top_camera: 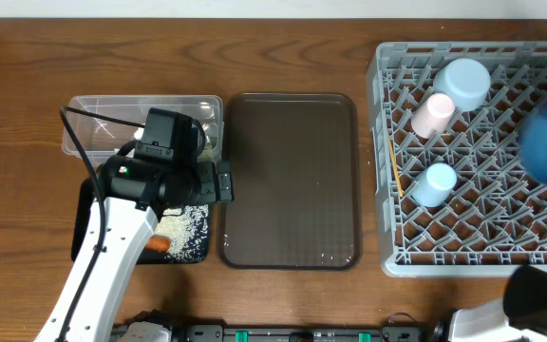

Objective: Sort waste into correct bins and load items into the dishwasher rack
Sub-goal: 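Carry the blue plate right into the rack with the right gripper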

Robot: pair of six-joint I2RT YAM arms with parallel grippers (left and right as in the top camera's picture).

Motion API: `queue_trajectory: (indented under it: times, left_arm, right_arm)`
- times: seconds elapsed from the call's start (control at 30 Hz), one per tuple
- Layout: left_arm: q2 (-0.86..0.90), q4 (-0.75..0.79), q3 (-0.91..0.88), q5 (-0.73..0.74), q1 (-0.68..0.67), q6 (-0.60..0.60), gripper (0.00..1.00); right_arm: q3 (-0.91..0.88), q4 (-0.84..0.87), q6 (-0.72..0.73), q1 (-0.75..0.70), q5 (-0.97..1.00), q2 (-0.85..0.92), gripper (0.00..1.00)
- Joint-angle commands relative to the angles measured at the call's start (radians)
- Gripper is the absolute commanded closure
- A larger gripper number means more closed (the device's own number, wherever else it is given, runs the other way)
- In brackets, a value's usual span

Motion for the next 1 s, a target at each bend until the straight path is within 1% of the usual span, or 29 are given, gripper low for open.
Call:
queue_trajectory:
  times: [0.0,0.07,0.13,0.2,0.27,0.67,0.83,0.97]
  left_arm:
    - [0.000,-0.003,0.008,-0.013,0.004,0.002,0.02]
    - [0.000,-0.003,0.008,-0.013,0.004,0.002,0.02]
    - [0.000,-0.003,0.008,-0.013,0.004,0.002,0.02]
    - [-0.001,-0.003,0.008,-0.013,0.004,0.002,0.02]
    - [0.000,-0.003,0.008,-0.013,0.004,0.002,0.02]
    - [-0.001,-0.003,0.008,-0.013,0.004,0.002,0.02]
    - [0.000,-0.003,0.008,-0.013,0.004,0.002,0.02]
    - [0.000,-0.003,0.008,-0.013,0.004,0.002,0.02]
  right_arm:
    - [0.019,0.001,0.069,-0.177,-0.095,-0.050,0.99]
    - [0.018,0.001,0.069,-0.276,-0.175,-0.042,0.98]
    - [0.018,0.000,0.069,-0.342,-0.214,-0.028,0.98]
    - [0.018,0.001,0.069,-0.380,-0.217,-0.013,0.99]
    - [0.018,0.001,0.069,-0.387,-0.206,0.002,0.98]
    - [-0.008,-0.003,0.042,-0.306,-0.025,0.089,0.99]
    - [-0.008,0.021,-0.009,-0.236,0.081,0.104,0.99]
    - [-0.008,0.039,-0.106,-0.183,0.122,0.138,0.98]
